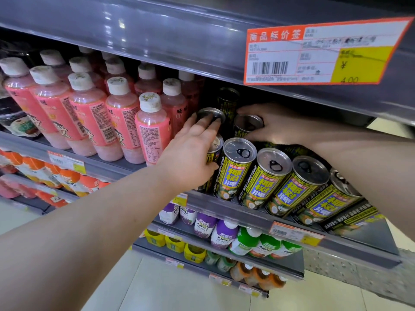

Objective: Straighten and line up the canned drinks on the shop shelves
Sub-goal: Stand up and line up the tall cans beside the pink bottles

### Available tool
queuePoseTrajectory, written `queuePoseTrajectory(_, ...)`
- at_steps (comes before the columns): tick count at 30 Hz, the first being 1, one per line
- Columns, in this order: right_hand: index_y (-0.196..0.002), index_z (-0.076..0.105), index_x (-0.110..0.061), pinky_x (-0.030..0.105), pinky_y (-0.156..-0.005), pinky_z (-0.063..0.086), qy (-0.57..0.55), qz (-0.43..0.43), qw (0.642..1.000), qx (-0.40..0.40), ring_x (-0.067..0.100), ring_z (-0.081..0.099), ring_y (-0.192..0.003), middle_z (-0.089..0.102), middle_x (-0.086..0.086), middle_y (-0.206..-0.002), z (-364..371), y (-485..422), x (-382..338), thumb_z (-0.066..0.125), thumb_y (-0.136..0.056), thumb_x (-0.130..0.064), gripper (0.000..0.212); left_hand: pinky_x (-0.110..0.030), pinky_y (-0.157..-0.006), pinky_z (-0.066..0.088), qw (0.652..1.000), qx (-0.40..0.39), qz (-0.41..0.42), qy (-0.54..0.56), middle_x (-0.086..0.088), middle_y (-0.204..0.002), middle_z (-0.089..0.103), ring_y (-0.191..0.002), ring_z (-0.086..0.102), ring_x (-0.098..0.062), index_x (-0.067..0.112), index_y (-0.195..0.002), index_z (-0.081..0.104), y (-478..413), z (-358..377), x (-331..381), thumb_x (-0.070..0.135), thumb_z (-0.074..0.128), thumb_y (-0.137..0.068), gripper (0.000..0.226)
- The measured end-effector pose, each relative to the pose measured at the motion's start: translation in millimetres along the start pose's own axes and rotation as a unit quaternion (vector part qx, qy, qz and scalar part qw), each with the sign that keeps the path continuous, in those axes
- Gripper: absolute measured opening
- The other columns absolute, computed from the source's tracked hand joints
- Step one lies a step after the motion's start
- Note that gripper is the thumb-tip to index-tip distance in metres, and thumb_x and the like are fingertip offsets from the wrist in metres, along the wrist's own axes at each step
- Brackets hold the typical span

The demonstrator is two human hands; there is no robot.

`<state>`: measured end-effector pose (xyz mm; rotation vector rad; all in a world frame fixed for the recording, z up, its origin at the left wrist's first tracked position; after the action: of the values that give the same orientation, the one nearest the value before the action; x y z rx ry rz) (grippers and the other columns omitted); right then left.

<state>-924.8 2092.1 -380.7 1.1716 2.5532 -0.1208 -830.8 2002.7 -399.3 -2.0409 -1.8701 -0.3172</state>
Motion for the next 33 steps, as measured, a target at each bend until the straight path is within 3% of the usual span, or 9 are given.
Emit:
queuePoseTrajectory(4,-0.139,0.040,-0.012,0.012,-0.096,0.026,-0.025,-0.020,0.999,0.014,0.017,0.042,-0.129,0.044,0.006,-0.143,5.2,-2.1,-7.2,0.066,-0.084,-0.014,0.061,-0.033,-0.116,0.010,1.000,-0.018,-0.015,-0.014,-0.001,-0.157,0.008,-0.145,-0.002,-0.022,0.017,-0.149,0.011,-1.1,3.6,-1.2,0.028,0.064,-0.084,0.084)
queuePoseTrajectory(8,-0.145,0.030,-0.013,0.007,-0.095,0.020,-0.024,-0.019,1.000,-0.005,0.016,0.033,-0.136,0.034,0.003,-0.149,-0.7,1.6,-3.9,0.070,-0.081,-0.014,0.075,-0.039,-0.118,0.010,0.999,-0.023,-0.010,-0.026,-0.002,-0.157,0.008,-0.145,-0.001,-0.023,0.018,-0.149,0.011,-2.0,3.5,-0.7,0.028,0.065,-0.082,0.087)
queuePoseTrajectory(13,-0.145,0.029,-0.016,0.032,-0.112,0.025,0.058,0.068,0.996,-0.017,0.024,0.031,-0.138,0.032,0.006,-0.151,-14.0,20.4,40.7,0.075,-0.077,-0.019,0.082,-0.043,-0.116,0.002,0.999,0.015,-0.033,0.035,0.005,-0.157,0.002,-0.145,-0.007,-0.023,0.030,-0.148,0.015,7.3,-9.4,2.3,0.038,0.044,-0.060,0.092)
queuePoseTrajectory(16,-0.142,0.035,-0.011,0.023,-0.104,0.026,0.059,0.065,0.996,-0.006,0.024,0.036,-0.134,0.037,0.009,-0.148,-11.4,25.5,47.2,0.072,-0.079,-0.018,0.074,-0.048,-0.115,-0.001,0.998,0.057,0.022,0.001,0.003,-0.158,0.007,-0.145,-0.007,-0.026,0.032,-0.146,0.022,8.2,-16.5,19.4,0.056,0.035,-0.056,0.094)
queuePoseTrajectory(19,-0.138,0.041,-0.009,0.013,-0.096,0.026,-0.013,0.055,0.998,0.011,0.020,0.039,-0.131,0.042,0.007,-0.143,-10.9,27.5,40.0,0.072,-0.078,-0.010,0.068,-0.050,-0.114,-0.003,0.998,-0.010,0.035,-0.052,0.008,-0.158,0.002,-0.145,-0.009,-0.022,0.038,-0.147,0.012,0.3,-2.3,26.3,0.076,0.044,-0.062,0.099)
queuePoseTrajectory(23,-0.137,0.044,-0.009,-0.011,-0.073,0.025,-0.082,0.044,0.996,-0.006,0.001,0.039,-0.114,0.048,0.003,-0.137,-7.7,32.7,29.7,0.071,-0.078,-0.003,0.065,-0.048,-0.114,0.010,0.988,-0.071,0.031,-0.136,0.012,-0.158,0.002,-0.145,-0.002,-0.020,0.042,-0.146,0.007,-7.0,12.7,21.8,0.070,0.043,-0.077,0.084)
queuePoseTrajectory(28,-0.141,0.036,-0.025,0.014,-0.092,0.028,-0.089,0.065,0.994,-0.019,0.005,0.037,-0.122,0.040,-0.006,-0.141,-23.0,44.9,41.7,0.071,-0.080,-0.015,0.071,-0.048,-0.114,0.010,0.988,-0.068,0.031,-0.136,0.011,-0.158,0.003,-0.145,0.000,-0.020,0.042,-0.146,0.008,-6.6,13.7,21.8,0.071,0.042,-0.077,0.083)
queuePoseTrajectory(31,-0.143,0.033,-0.021,0.022,-0.105,0.027,-0.019,0.117,0.993,-0.016,0.016,0.033,-0.134,0.034,0.000,-0.148,-27.8,57.7,69.5,0.071,-0.079,-0.015,0.075,-0.053,-0.113,0.006,0.988,-0.069,0.021,-0.139,0.012,-0.158,0.001,-0.145,-0.003,-0.019,0.042,-0.146,0.006,-5.3,11.5,22.2,0.075,0.040,-0.073,0.086)
queuePoseTrajectory(33,-0.143,0.033,-0.015,0.015,-0.096,0.028,0.008,0.136,0.990,-0.031,0.021,0.036,-0.134,0.037,0.005,-0.148,-21.9,63.6,80.4,0.071,-0.079,-0.012,0.075,-0.059,-0.111,0.001,0.987,-0.061,0.012,-0.147,0.012,-0.158,-0.001,-0.145,-0.006,-0.020,0.042,-0.146,0.005,-4.5,9.0,22.4,0.084,0.035,-0.065,0.096)
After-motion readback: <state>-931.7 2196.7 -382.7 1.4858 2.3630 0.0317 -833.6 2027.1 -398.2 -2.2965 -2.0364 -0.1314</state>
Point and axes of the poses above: each hand's wrist, its own y-axis away from the middle knuckle, its own z-axis out of the palm, x = y × z, the point moved 10 cm from there along -y, towards the middle knuckle
